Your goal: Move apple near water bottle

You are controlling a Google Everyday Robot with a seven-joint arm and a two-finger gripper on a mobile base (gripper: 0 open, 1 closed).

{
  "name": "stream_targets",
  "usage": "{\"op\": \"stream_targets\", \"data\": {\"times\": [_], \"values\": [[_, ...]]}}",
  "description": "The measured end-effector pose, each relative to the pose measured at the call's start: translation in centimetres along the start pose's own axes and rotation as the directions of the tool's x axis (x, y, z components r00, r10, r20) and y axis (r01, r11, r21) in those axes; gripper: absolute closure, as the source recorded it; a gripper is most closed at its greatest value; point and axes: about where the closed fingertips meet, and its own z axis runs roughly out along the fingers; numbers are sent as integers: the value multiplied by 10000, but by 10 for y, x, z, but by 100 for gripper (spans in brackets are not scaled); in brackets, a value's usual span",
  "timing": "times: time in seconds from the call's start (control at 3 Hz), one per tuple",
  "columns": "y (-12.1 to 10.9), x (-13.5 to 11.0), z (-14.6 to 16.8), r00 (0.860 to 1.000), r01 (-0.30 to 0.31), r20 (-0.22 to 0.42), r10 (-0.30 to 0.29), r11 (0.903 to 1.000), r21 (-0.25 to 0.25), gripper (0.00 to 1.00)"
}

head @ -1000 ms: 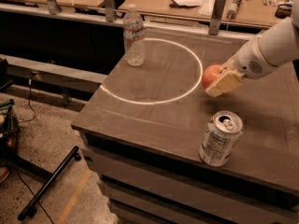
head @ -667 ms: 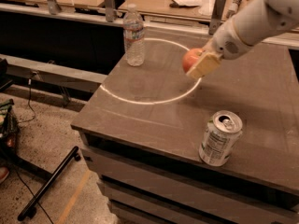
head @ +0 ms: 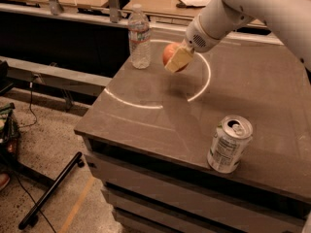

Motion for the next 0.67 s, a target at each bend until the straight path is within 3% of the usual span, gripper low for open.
{"op": "stream_targets", "data": {"times": [0.67], "values": [[-2, 1, 7, 9986, -453, 306, 442, 9983, 361, 100]]}}
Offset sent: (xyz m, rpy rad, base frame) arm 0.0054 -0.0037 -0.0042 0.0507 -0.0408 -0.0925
